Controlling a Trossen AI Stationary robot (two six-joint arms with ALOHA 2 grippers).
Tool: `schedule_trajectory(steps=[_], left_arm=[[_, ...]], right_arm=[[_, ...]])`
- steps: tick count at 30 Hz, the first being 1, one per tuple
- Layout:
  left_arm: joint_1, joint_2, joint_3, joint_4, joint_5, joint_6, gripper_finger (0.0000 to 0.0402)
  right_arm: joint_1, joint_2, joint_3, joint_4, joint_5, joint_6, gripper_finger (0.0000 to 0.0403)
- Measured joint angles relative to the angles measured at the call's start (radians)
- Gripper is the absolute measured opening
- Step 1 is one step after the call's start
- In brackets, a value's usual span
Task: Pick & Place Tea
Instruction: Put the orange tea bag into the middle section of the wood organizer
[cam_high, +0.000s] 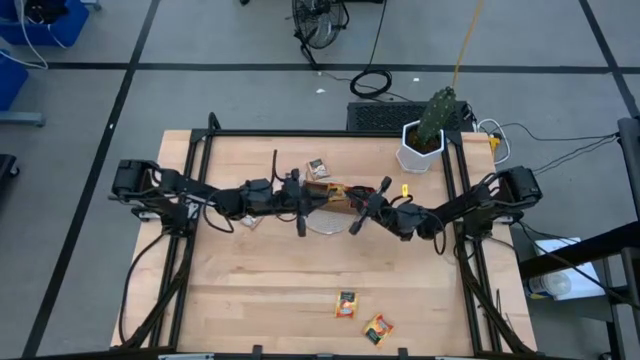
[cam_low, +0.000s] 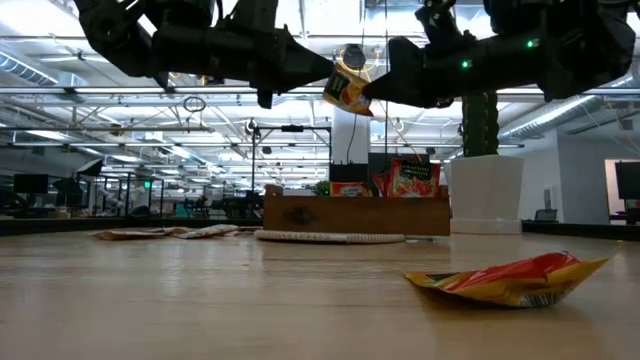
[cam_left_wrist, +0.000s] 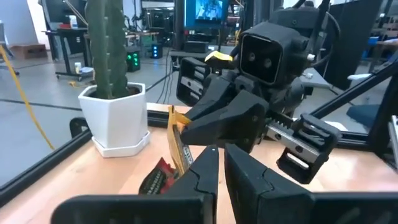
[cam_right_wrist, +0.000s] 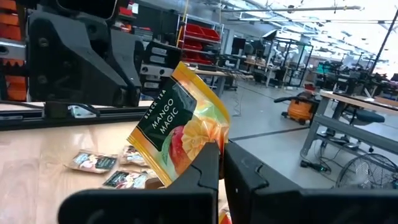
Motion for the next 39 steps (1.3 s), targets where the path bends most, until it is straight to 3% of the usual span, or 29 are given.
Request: schedule_trajectory(steps=[12, 25, 39], left_arm=[[0.0, 0.0, 0.029, -0.025, -0.04, -0.018, 0.0034], [0.002, 0.0, 0.029, -0.072, -0.042, -0.033, 0.0183], [0.012, 0.0, 0.029, -0.083, -0.074, 0.043, 0.0202]], right_arm=[[0.008, 0.0, 0.0, 0.0, 0.0, 0.0, 0.0], [0.008, 0.0, 0.0, 0.006, 0.0, -0.003, 0.0], [0.029, 0.0, 0.0, 0.014, 0.01, -0.031, 0.0]])
